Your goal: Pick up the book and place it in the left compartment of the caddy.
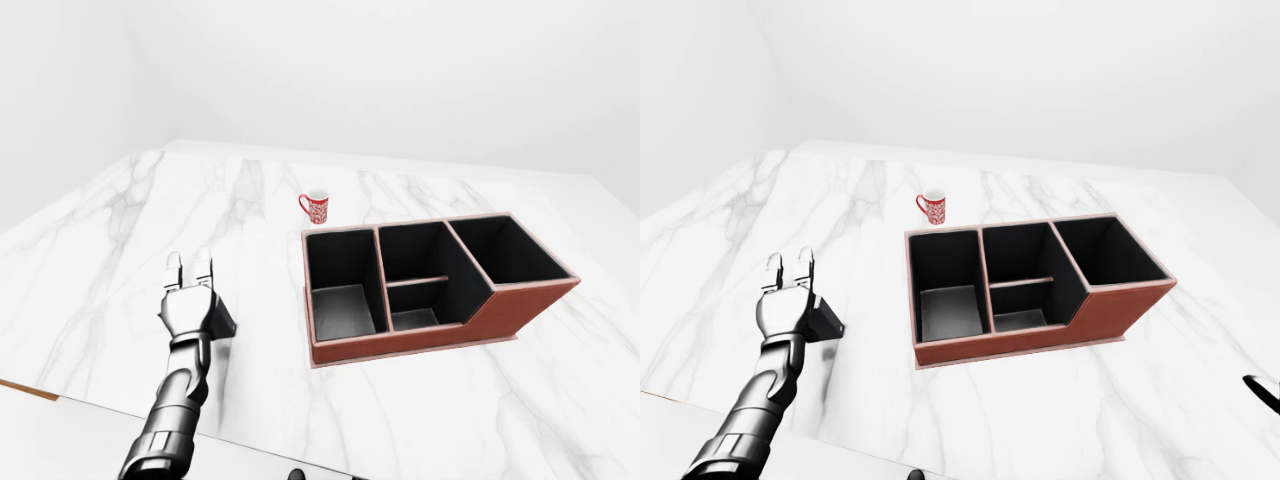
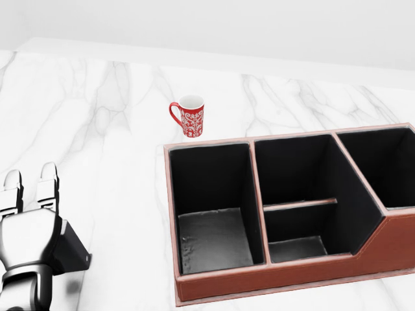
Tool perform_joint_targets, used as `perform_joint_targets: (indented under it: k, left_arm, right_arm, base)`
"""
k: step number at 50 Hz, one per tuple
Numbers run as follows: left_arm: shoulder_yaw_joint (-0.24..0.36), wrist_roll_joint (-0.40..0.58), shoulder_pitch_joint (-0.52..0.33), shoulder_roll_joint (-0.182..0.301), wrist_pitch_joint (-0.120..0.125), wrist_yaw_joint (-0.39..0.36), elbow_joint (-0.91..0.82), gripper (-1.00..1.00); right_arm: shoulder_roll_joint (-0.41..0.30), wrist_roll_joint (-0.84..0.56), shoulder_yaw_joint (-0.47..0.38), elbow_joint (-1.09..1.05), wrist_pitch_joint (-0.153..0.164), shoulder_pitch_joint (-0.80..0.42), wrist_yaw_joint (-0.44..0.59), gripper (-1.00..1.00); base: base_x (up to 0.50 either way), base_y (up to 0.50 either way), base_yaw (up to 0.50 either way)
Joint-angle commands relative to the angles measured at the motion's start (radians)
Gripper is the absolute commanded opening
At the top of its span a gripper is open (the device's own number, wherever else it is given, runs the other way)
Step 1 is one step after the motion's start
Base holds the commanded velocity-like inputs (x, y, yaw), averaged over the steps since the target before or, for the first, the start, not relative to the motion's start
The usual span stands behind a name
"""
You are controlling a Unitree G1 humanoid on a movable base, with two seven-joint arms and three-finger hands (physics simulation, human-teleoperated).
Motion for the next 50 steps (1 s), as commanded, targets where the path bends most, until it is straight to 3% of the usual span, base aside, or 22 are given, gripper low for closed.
perform_joint_targets:
  k: [1,20,42,43,44,50]
  left_arm:
    - [-0.014,-0.043,-0.089,0.024,0.0,0.0,0.165,1.0]
    - [-0.069,-0.098,-0.259,0.044,0.0,0.0,0.484,1.0]
    - [-0.121,-0.084,-0.308,0.033,0.0,0.0,0.631,1.0]
    - [-0.123,-0.082,-0.307,0.033,0.0,0.0,0.634,0.54]
    - [-0.125,-0.079,-0.305,0.033,0.0,0.0,0.635,-0.95]
    - [-0.121,-0.082,-0.302,0.031,0.0,0.0,0.631,-1.0]
  right_arm:
    - [0.0,-0.006,0.006,0.007,0.0,-0.002,-0.001,1.0]
    - [0.0,-0.006,0.006,0.009,0.0,-0.002,-0.001,1.0]
    - [-0.002,-0.002,0.003,0.003,0.0,0.0,-0.007,1.0]
    - [-0.002,-0.003,0.003,0.005,0.0,-0.001,-0.006,1.0]
    - [-0.002,-0.003,0.003,0.006,0.0,-0.001,-0.006,1.0]
    - [-0.001,-0.007,0.006,0.011,0.0,-0.002,-0.005,1.0]
  base:
    - [0.0,0.0,0.0]
    - [0.0,0.0,0.0]
    - [0.0,0.0,0.0]
    - [0.0,0.0,0.0]
    - [0.0,0.0,0.0]
    - [0.0,0.0,0.0]
